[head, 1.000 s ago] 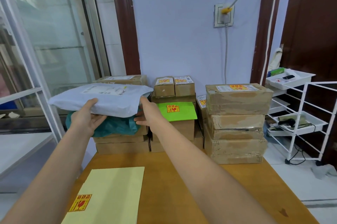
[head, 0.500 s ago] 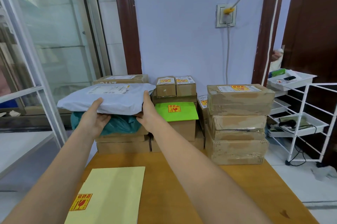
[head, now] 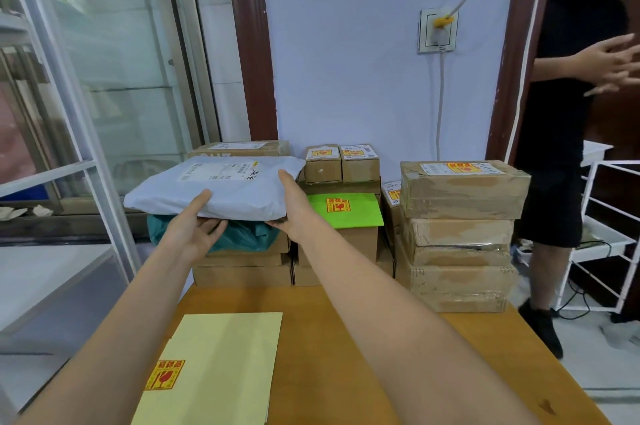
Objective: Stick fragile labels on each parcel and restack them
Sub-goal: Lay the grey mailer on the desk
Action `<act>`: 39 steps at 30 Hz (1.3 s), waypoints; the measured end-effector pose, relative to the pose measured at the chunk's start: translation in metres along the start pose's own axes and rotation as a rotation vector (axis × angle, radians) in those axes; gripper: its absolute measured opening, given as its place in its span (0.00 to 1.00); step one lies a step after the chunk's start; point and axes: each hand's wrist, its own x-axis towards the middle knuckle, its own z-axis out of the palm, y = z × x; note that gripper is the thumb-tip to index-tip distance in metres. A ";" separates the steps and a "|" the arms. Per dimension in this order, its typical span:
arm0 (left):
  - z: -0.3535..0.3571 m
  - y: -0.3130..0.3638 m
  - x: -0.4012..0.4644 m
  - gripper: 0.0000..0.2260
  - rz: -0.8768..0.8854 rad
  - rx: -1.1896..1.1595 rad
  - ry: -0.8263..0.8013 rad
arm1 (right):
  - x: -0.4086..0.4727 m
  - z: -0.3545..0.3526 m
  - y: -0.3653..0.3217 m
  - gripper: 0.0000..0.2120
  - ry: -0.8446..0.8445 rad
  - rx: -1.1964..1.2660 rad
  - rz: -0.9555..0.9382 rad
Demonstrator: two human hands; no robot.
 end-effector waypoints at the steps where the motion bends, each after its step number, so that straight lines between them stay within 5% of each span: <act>1: 0.001 -0.001 -0.002 0.19 0.001 -0.036 -0.014 | -0.001 0.000 0.000 0.24 0.007 -0.003 -0.003; 13: 0.017 -0.011 -0.018 0.15 0.061 -0.047 -0.090 | -0.008 -0.019 -0.012 0.22 0.028 -0.085 -0.062; 22: -0.007 0.017 -0.022 0.22 0.118 -0.256 -0.061 | -0.015 -0.050 -0.026 0.18 0.045 -0.151 -0.152; 27: -0.015 0.027 -0.023 0.16 0.011 -0.151 -0.068 | -0.025 -0.075 -0.031 0.05 0.013 -0.180 -0.134; 39: -0.002 0.035 -0.016 0.16 -0.093 0.432 -0.081 | -0.047 -0.098 -0.045 0.16 -0.113 -0.244 -0.169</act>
